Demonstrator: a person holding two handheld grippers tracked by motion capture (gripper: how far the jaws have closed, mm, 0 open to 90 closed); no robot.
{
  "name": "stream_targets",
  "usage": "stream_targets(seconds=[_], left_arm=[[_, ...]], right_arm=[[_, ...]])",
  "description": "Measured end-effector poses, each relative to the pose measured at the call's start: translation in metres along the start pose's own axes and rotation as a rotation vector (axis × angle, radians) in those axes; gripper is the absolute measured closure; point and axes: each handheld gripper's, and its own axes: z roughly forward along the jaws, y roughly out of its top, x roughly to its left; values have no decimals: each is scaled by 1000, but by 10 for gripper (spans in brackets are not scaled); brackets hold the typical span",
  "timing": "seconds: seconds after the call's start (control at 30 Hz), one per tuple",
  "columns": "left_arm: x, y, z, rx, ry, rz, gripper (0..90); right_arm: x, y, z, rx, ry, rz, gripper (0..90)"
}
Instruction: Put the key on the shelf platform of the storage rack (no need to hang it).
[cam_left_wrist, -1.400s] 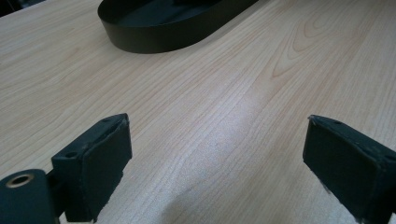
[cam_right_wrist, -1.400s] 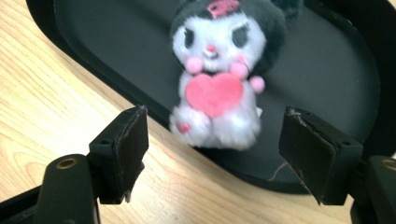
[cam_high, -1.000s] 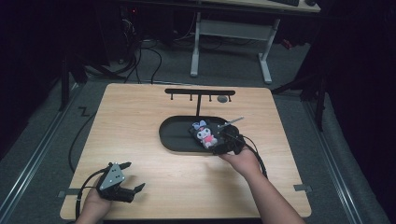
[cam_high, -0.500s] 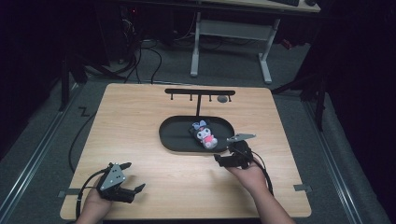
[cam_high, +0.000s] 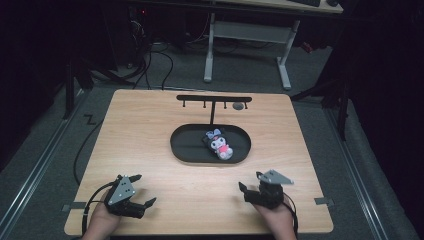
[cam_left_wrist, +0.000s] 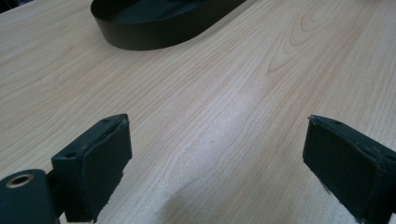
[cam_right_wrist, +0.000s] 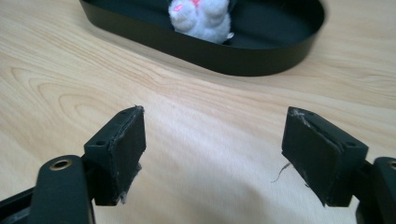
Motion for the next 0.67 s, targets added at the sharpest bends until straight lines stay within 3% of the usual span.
stream_targets(seconds=[0.13, 0.17, 0.23, 0.27, 0.4, 0.67], left_arm=[[-1, 1, 1, -2, -5, 6, 84], [-1, 2, 3, 9, -3, 15, 85], [-1, 2, 3, 11, -2, 9, 85], [-1, 2, 3, 10, -2, 8, 84], [-1, 2, 5, 20, 0, 14, 85], [-1, 1, 3, 16, -2, 14, 86]], right_arm=[[2, -3, -12, -26, 7, 5, 215], [1, -4, -14, -62, -23, 13, 210], [-1, -4, -13, -58, -28, 26, 203], [-2, -5, -10, -56, -8, 37, 200], [-1, -9, -5, -32, -1, 21, 200], [0, -7, -4, -32, -10, 25, 200]])
